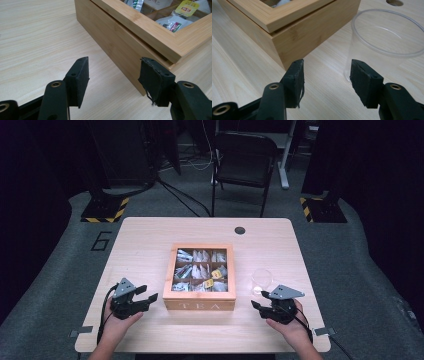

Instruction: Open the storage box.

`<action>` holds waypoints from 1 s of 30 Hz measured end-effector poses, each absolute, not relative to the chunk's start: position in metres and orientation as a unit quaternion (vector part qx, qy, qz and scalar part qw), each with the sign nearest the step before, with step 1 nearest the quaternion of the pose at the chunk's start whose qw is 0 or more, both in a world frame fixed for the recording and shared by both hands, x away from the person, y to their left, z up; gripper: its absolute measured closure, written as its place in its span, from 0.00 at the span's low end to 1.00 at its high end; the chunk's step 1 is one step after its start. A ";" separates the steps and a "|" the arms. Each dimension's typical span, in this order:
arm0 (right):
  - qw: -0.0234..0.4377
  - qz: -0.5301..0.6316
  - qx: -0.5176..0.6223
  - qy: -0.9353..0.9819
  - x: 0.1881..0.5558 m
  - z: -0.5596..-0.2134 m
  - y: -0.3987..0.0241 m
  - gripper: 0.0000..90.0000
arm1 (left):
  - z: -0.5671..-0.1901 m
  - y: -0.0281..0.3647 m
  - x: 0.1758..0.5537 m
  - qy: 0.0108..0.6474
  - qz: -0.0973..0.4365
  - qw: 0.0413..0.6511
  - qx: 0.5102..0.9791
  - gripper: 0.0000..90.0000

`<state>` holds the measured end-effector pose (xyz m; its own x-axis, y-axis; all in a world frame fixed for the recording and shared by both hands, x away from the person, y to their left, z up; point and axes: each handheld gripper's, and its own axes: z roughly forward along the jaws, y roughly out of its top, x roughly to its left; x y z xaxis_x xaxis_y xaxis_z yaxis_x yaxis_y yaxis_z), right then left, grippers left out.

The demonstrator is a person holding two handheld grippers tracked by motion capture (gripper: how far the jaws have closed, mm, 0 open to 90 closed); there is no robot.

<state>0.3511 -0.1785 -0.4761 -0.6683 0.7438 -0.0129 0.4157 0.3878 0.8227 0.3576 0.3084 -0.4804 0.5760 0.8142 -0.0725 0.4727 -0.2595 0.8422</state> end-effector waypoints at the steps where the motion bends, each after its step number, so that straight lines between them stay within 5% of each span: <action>1: 0.195 0.424 0.358 0.809 0.350 -0.475 -0.177 0.50 | -0.480 0.308 0.357 0.417 0.192 0.443 0.770 0.46; 30: 0.160 0.444 0.320 0.822 0.350 -0.471 -0.137 0.63 | -0.477 0.296 0.346 0.380 0.172 0.459 0.785 0.58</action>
<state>0.3496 -0.1369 -0.4712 -0.7443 0.6675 0.0220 0.3841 0.4008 0.8317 0.3455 0.2962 -0.4768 0.6518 0.7543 -0.0780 0.4380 -0.2905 0.8507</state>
